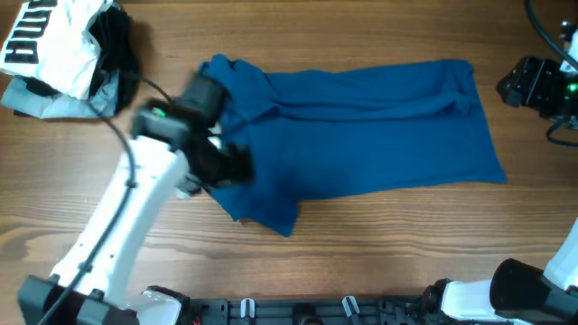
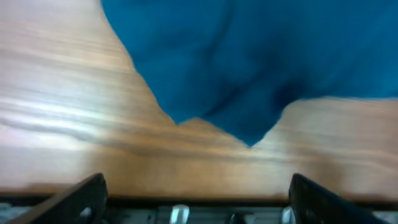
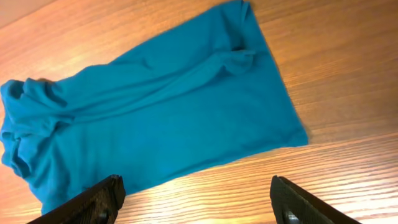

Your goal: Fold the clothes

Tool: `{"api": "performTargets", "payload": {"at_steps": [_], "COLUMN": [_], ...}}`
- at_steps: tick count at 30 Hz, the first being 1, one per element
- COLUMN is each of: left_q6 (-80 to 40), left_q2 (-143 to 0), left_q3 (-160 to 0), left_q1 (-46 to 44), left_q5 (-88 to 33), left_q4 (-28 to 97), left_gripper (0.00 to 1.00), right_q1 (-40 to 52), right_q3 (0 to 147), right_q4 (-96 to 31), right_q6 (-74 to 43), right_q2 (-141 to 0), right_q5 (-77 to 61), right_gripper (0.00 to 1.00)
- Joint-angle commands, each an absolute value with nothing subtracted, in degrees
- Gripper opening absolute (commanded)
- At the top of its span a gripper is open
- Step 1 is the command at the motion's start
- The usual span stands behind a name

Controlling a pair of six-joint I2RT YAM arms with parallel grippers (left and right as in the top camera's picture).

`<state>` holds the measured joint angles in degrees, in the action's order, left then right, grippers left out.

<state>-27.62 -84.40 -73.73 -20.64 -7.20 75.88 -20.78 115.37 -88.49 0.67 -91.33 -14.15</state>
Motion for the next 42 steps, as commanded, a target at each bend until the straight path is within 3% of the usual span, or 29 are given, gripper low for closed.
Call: {"api": "performTargets", "payload": {"at_steps": [1, 10, 18, 21, 22, 26, 30, 31, 33, 34, 35, 38, 42], "left_q6": [-35.51, -41.65, -41.63, -41.60, -41.60, -39.35, -36.18, -36.18, -34.85, -31.29, -30.22, -30.24, -30.20], "left_q2": [-83.68, -83.68, -83.68, -83.68, -83.68, -83.59, -83.79, -83.79, -83.79, -83.77, -83.64, -83.37, -83.42], "left_q3": [-60.25, -42.74, -42.59, -42.59, -42.61, -45.65, -46.52, -46.52, -46.52, -46.54, -46.54, -46.52, -45.30], "left_q1": [-25.08, -26.48, -26.46, -26.46, -26.33, -21.08, -14.09, -13.47, -13.32, -13.32, -13.32, -13.32, -13.78], "left_q5": [-7.70, -7.66, -6.09, -5.43, -4.75, -3.36, -3.18, -3.18, -4.05, -7.22, -9.67, -10.70, -10.70], "left_q4": [65.71, 46.78, 37.01, 37.04, 36.93, 36.16, 26.13, 23.99, 21.32, 21.65, 23.92, 33.63, 43.03], "left_gripper": [0.84, 0.64, 0.24, 0.05, 0.04, 0.04, 0.04, 0.15, 0.83, 1.00, 1.00, 0.80, 0.78], "right_q1": [-19.27, -15.92, -15.92, -15.92, -15.92, -15.92, -15.92, -15.92, -15.92, -15.92, -15.92, -15.92, -15.92], "right_q3": [113.45, 112.86, 112.86, 112.86, 112.86, 112.84, 112.84, 112.86, 112.84, 112.84, 112.84, 112.84, 112.84], "right_q4": [-87.07, -85.10, -84.51, -84.40, -84.40, -84.27, -83.99, -84.01, -84.03, -84.07, -84.09, -84.03, -82.98], "right_q6": [0.08, 0.05, 0.08, 0.03, 0.05, 0.03, 0.01, 0.01, -0.01, 0.01, 0.01, 0.03, -0.01], "right_q2": [-91.61, -91.66, -91.66, -91.66, -91.66, -91.66, -91.66, -91.68, -91.70, -91.70, -91.70, -91.72, -92.03], "right_q5": [-15.11, -15.09, -14.87, -14.90, -14.90, -14.90, -14.90, -14.92, -14.92, -14.92, -14.90, -14.90, -14.92], "right_gripper": [0.80, 0.80, 0.80, 0.80, 0.80, 0.80, 0.80, 0.80, 0.80, 0.80, 0.80, 0.80, 0.81]}}
